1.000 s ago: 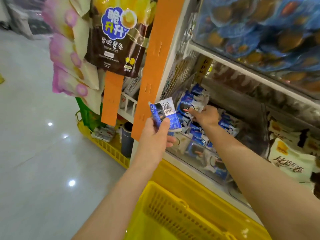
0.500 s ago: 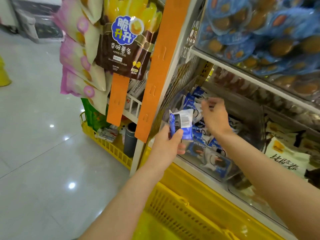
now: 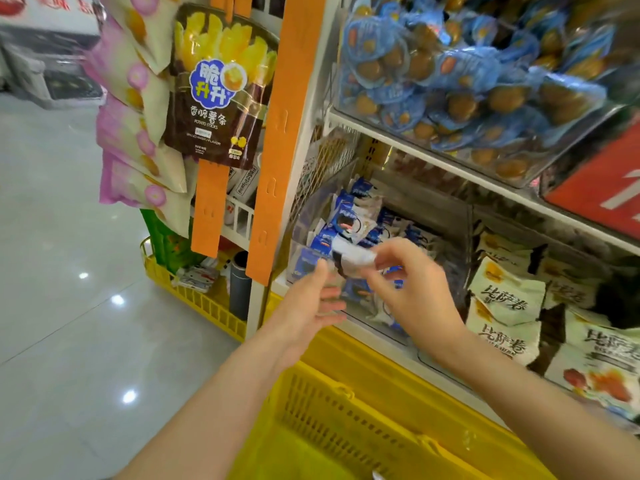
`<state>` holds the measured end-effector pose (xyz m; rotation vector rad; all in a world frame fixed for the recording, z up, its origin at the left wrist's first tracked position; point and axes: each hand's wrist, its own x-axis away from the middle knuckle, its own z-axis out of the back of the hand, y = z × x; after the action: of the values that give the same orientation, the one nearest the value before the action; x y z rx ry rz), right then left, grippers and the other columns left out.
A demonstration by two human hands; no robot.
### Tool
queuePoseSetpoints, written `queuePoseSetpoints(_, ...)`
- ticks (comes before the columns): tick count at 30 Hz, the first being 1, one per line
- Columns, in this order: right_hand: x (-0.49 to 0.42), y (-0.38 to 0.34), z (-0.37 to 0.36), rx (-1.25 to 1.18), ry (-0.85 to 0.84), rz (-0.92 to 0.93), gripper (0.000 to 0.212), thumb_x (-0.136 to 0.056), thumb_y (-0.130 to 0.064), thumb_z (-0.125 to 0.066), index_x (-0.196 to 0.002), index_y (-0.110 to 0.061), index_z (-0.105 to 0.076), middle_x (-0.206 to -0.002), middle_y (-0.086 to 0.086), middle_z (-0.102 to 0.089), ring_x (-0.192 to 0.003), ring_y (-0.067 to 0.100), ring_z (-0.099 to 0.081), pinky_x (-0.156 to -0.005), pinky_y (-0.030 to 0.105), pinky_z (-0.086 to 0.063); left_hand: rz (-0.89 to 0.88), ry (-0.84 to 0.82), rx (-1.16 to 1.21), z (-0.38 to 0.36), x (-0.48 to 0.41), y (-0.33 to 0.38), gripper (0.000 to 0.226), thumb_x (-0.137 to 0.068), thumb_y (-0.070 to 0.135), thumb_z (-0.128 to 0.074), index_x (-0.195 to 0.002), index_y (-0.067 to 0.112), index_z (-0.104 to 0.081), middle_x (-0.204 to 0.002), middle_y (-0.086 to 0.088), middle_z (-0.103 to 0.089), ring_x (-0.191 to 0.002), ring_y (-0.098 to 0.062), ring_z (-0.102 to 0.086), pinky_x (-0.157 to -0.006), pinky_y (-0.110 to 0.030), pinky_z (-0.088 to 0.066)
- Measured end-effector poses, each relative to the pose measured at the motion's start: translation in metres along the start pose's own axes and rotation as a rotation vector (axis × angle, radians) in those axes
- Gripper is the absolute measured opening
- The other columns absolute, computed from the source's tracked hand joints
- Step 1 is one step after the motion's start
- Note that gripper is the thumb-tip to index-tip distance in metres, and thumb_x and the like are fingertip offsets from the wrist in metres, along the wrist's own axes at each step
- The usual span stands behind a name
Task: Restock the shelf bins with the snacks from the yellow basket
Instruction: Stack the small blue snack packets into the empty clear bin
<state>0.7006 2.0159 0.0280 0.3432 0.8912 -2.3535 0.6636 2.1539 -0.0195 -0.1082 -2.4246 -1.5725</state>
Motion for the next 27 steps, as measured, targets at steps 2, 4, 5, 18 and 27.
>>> queuePoseSetpoints(2, 0.012, 0.0, -0.004, 0.214, -0.05, 0.197, 0.015, -0.082, -0.013, -0.068, -0.096, -0.017, -0.063, -0.095, -0.006, -0.06, -0.091, 0.01, -0.058, -0.078, 0.024, -0.049, 0.025, -0.097, 0.229, -0.001, 0.002, 0.003, 0.047, -0.093, 0.044, -0.038, -0.086, 0.009, -0.069, -0.094, -0.011, -0.068, -0.086, -0.02, -0.067, -0.074, -0.032, -0.053)
queuePoseSetpoints(4, 0.018, 0.001, -0.008, 0.206, -0.137, 0.271, 0.019, -0.083, -0.013, -0.068, -0.101, -0.018, -0.065, -0.102, -0.005, -0.06, -0.099, 0.009, -0.057, -0.083, 0.022, -0.048, 0.011, -0.114, 0.293, 0.0, 0.003, 0.005, 0.037, -0.09, 0.036, -0.048, -0.093, 0.006, -0.069, -0.096, -0.011, -0.069, -0.086, -0.019, -0.067, -0.07, -0.029, -0.054)
queuePoseSetpoints(5, 0.02, 0.001, -0.009, 0.138, -0.183, 0.276, 0.021, -0.085, -0.015, -0.066, -0.105, -0.02, -0.064, -0.107, -0.008, -0.059, -0.103, 0.004, -0.055, -0.088, 0.019, -0.046, 0.007, -0.09, 0.286, 0.001, 0.003, 0.005, 0.032, -0.089, 0.028, -0.052, -0.107, 0.003, -0.063, -0.101, -0.012, -0.068, -0.089, -0.02, -0.066, -0.068, -0.028, -0.054)
queuePoseSetpoints(18, 0.0, 0.01, -0.01, -0.599, -0.318, -0.505, 0.027, -0.087, -0.026, -0.061, -0.114, -0.021, -0.057, -0.101, -0.005, -0.071, -0.086, 0.006, -0.068, -0.065, 0.014, -0.053, -0.147, 0.001, 0.088, 0.01, -0.005, 0.002, 0.031, -0.087, 0.02, -0.06, -0.115, 0.011, -0.053, -0.108, -0.007, -0.065, -0.091, -0.013, -0.068, -0.076, -0.025, -0.056)
queuePoseSetpoints(27, -0.011, 0.018, -0.011, -0.788, -0.167, -0.538, 0.03, -0.086, -0.018, -0.065, -0.114, -0.027, -0.061, -0.107, -0.003, -0.069, -0.095, 0.011, -0.068, -0.075, 0.024, -0.057, -0.467, 0.165, -0.542, 0.003, -0.019, 0.0, 0.019, -0.085, 0.034, -0.062, -0.085, 0.018, -0.053, -0.085, -0.002, -0.059, -0.075, -0.008, -0.054, -0.06, -0.017, -0.042)
